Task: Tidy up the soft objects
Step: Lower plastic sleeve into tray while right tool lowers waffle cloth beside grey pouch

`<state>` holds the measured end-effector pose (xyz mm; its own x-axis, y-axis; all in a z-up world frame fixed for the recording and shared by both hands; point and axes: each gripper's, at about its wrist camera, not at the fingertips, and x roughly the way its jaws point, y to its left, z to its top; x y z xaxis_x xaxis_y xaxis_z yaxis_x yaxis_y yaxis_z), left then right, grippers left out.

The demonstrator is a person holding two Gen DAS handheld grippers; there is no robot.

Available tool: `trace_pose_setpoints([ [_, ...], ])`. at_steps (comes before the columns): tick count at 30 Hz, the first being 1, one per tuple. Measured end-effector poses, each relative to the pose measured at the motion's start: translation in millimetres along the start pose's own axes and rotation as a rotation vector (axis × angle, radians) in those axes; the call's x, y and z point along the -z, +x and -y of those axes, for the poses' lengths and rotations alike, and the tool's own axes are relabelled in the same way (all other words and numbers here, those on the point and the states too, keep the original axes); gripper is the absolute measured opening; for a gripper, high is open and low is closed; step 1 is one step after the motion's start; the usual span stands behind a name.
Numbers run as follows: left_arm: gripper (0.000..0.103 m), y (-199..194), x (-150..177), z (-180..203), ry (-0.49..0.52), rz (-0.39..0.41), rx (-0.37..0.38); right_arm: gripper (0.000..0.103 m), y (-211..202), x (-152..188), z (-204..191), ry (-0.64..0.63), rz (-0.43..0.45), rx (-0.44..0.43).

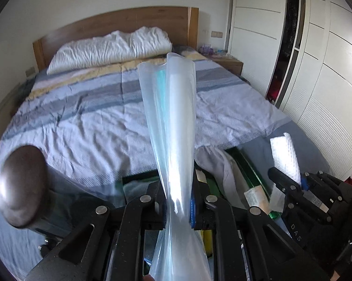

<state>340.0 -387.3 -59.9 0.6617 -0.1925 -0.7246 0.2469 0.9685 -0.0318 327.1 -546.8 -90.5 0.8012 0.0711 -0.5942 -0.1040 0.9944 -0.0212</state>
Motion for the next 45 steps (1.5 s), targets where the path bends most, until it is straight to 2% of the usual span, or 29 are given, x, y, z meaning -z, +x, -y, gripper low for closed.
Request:
trace_pose_setpoints([
  [4, 0.011, 22.7, 10.7, 4.2, -0.021, -0.048, 0.025, 0.010, 15.4, 4.1, 3.3, -0.006, -0.030, -0.033],
  [10, 0.011, 48.6, 20.1, 19.0, -0.046, -0.090, 0.025, 0.010, 46.7, 3.5, 6.3, -0.010, -0.073, -0.019],
  [13, 0.011, 54.8, 22.5, 23.5, -0.054, -0.091, 0.018, 0.010, 65.9, 1.0, 6.3, -0.019, -0.093, -0.023],
  [18, 0.011, 58.8, 22.6, 19.8, -0.074, -0.077, -0.002, 0.010, 88.4, -1.7, 4.6, -0.023, -0.115, -0.087],
  [21, 0.011, 66.8, 23.9, 15.4, -0.082, -0.094, -0.007, 0.010, 98.9, 0.3, 6.8, -0.027, -0.123, -0.099],
  [32, 0.011, 84.3, 31.0, 20.6, -0.090, -0.122, -0.004, 0.010, 116.4, 4.1, 3.4, -0.094, -0.141, -0.077],
  [45, 0.011, 96.1, 32.4, 20.1, -0.089, -0.137, -0.007, 0.011, 130.3, 7.4, 7.6, -0.033, -0.155, -0.042],
])
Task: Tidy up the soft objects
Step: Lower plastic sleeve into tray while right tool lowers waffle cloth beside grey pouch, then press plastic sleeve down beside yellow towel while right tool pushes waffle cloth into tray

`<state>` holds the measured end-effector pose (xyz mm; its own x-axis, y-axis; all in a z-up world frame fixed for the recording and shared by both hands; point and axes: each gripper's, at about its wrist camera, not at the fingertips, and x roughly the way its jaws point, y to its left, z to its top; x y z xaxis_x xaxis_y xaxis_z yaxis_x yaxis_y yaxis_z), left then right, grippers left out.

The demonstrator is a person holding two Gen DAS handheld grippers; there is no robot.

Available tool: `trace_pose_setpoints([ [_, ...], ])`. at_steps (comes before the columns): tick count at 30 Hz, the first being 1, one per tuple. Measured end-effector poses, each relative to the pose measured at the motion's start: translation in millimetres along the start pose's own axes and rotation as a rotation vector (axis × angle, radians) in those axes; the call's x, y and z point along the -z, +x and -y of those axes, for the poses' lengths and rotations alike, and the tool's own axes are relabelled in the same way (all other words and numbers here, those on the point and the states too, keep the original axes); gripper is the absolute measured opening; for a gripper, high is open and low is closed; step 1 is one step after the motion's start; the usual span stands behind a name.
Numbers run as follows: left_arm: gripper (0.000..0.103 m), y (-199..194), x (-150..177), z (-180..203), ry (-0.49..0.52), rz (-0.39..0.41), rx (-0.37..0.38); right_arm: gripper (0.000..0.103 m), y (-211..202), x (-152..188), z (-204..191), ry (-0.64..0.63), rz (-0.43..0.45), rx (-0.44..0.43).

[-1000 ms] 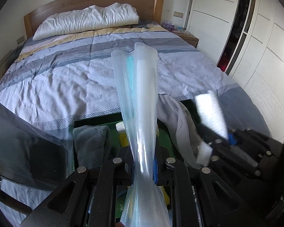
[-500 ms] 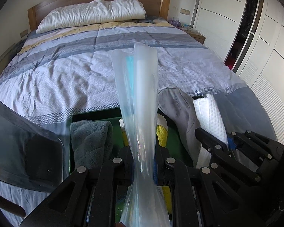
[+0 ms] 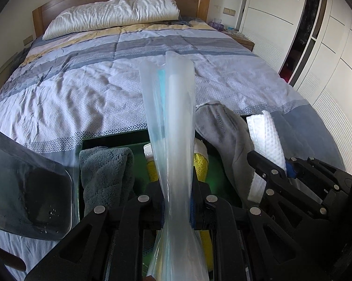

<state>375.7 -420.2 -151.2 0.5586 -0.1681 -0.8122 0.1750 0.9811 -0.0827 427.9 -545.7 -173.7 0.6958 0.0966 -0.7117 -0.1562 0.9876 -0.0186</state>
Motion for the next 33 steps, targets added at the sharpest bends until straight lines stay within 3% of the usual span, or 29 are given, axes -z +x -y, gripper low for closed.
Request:
trace_pose_setpoints([
  [33, 0.011, 17.7, 6.8, -4.1, 0.014, -0.023, -0.016, 0.012, 30.4, -13.4, 0.7, 0.011, -0.021, 0.008],
])
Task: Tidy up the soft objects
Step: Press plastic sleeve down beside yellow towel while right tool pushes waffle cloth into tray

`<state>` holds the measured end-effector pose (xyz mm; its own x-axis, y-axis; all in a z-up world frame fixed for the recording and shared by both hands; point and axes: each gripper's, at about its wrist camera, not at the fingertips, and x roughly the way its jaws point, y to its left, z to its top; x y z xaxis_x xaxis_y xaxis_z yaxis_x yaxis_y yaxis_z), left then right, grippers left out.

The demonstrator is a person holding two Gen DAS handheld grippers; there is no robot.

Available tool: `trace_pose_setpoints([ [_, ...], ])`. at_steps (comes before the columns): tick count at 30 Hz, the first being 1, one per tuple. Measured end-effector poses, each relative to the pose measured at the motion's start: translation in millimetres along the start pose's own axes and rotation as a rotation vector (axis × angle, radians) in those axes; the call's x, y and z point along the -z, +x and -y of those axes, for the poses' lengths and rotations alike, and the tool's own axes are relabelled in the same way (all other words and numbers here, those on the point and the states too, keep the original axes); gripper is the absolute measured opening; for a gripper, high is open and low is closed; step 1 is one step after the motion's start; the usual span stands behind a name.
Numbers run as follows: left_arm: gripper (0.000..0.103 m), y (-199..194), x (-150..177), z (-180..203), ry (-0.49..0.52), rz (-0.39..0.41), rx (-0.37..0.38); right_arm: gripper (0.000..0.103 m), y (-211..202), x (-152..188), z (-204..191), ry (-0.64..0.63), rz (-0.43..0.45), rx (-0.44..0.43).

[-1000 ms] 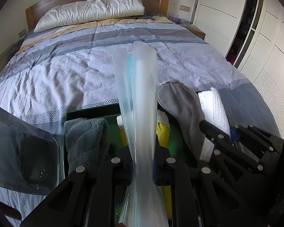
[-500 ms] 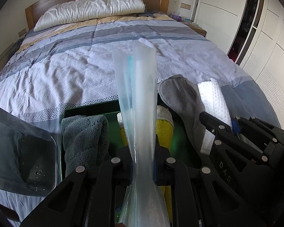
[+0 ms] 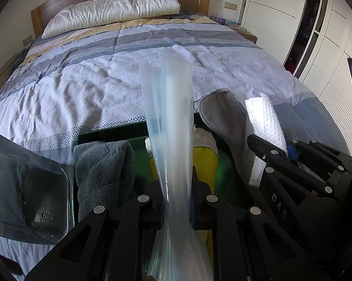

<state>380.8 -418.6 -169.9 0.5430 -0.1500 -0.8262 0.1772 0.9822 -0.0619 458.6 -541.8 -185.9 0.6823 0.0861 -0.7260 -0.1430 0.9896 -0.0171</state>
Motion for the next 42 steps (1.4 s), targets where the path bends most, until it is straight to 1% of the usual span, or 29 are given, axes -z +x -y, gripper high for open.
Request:
trace_pose_setpoints([
  [28, 0.013, 14.7, 3.4, -2.3, -0.007, -0.019, -0.009, 0.014, 13.0, -3.6, 0.4, 0.010, -0.018, 0.008],
  [42, 0.014, 15.8, 4.6, -2.8, -0.016, -0.021, -0.010, 0.014, 15.0, -3.3, -2.3, -0.009, -0.023, 0.017],
])
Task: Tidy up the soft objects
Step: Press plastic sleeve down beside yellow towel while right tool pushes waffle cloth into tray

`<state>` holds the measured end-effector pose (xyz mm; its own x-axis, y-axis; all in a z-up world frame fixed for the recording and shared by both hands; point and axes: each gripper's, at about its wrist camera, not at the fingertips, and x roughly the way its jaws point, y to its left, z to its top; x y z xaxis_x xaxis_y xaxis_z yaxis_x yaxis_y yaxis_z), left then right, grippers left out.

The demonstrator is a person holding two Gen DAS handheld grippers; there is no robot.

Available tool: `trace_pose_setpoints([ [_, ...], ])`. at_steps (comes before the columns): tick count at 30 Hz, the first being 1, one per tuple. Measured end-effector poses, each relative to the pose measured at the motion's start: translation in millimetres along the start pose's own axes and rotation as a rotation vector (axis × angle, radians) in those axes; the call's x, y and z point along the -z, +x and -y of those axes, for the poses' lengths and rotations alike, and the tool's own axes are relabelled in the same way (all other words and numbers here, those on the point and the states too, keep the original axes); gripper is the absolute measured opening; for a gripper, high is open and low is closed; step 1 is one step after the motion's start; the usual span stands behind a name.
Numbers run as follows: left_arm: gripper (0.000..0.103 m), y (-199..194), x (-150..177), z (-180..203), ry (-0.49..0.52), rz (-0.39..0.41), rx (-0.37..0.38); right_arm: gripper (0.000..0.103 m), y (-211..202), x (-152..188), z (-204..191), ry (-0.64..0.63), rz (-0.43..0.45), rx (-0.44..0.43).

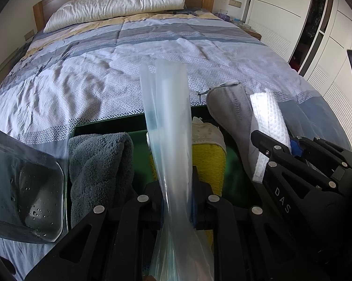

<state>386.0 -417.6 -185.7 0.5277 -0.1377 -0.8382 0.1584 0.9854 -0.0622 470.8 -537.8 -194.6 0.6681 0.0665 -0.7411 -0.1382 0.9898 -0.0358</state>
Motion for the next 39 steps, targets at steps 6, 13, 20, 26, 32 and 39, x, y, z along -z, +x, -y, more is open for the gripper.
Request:
trace_pose_setpoints([
  [6, 0.014, 0.7, 0.9, 0.3, 0.003, 0.001, -0.008, 0.014, 3.0, -0.1, -1.0, -0.005, -0.008, 0.004],
  [13, 0.014, 2.2, 1.4, 0.4, 0.002, -0.002, -0.012, 0.014, 5.3, -0.6, -1.9, -0.011, -0.011, 0.006],
  [20, 0.015, 3.2, 1.4, 0.4, -0.001, -0.002, -0.015, 0.015, 5.8, -1.0, -2.1, -0.012, -0.013, 0.008],
  [26, 0.015, 3.7, 1.3, -0.3, -0.004, -0.005, -0.014, 0.015, 7.6, -0.2, -2.8, -0.019, -0.017, 0.010],
  [32, 0.015, 4.7, 1.8, -0.3, -0.002, -0.008, -0.017, 0.017, 10.8, -1.0, -3.4, -0.020, -0.025, 0.016],
  [39, 0.018, 4.3, 2.3, -2.1, 0.000, -0.009, -0.022, 0.027, 11.0, -1.1, -3.7, -0.025, -0.029, 0.009],
])
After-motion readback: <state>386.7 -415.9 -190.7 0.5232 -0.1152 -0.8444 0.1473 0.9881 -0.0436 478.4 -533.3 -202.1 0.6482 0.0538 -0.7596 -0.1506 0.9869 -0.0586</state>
